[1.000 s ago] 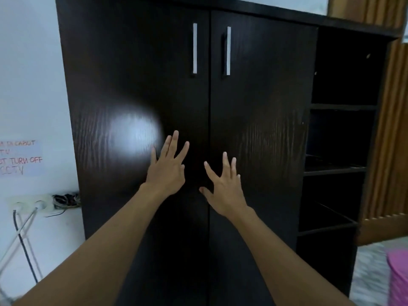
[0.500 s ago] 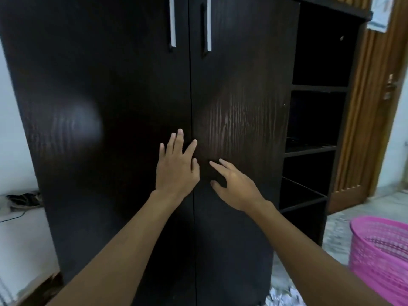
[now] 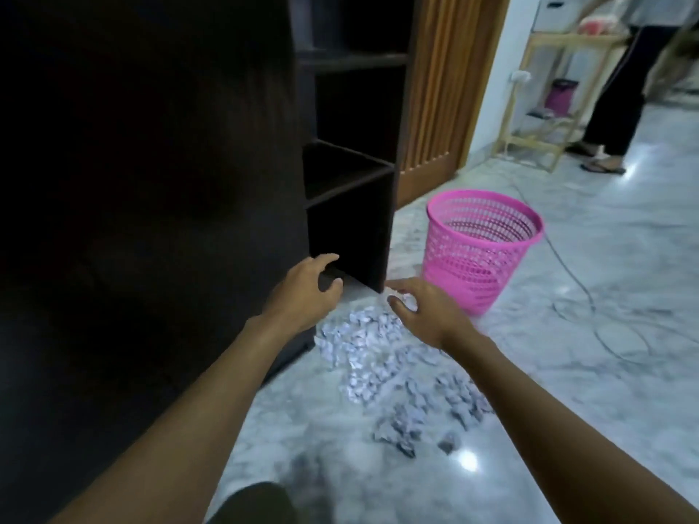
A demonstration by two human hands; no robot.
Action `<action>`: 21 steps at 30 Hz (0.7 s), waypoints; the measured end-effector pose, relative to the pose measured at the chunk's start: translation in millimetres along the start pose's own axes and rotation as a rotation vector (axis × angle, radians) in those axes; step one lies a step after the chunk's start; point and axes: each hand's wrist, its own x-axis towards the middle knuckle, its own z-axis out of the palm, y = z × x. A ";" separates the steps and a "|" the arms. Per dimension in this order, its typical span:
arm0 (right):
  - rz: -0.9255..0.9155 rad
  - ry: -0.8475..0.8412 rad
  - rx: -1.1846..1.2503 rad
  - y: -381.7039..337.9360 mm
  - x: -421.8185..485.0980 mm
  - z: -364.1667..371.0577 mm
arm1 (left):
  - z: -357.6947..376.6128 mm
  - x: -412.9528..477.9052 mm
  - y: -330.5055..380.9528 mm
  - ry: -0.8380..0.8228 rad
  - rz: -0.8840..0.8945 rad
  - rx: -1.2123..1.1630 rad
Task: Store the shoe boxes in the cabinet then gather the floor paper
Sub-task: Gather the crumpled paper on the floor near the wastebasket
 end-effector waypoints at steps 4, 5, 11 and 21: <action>0.111 -0.085 0.003 104.3 -43.1 27.4 | 114.5 3.2 9.4 -0.115 -0.097 -0.088; 0.143 -0.099 0.008 129.6 -52.4 33.1 | 141.8 3.8 12.2 -0.159 -0.123 -0.109; 0.419 -0.111 0.196 258.2 -85.8 76.7 | 265.5 3.8 28.0 -0.354 -0.328 -0.068; 0.301 -0.234 0.000 332.1 -95.6 179.1 | 387.2 -63.0 -61.5 -0.483 -0.283 0.403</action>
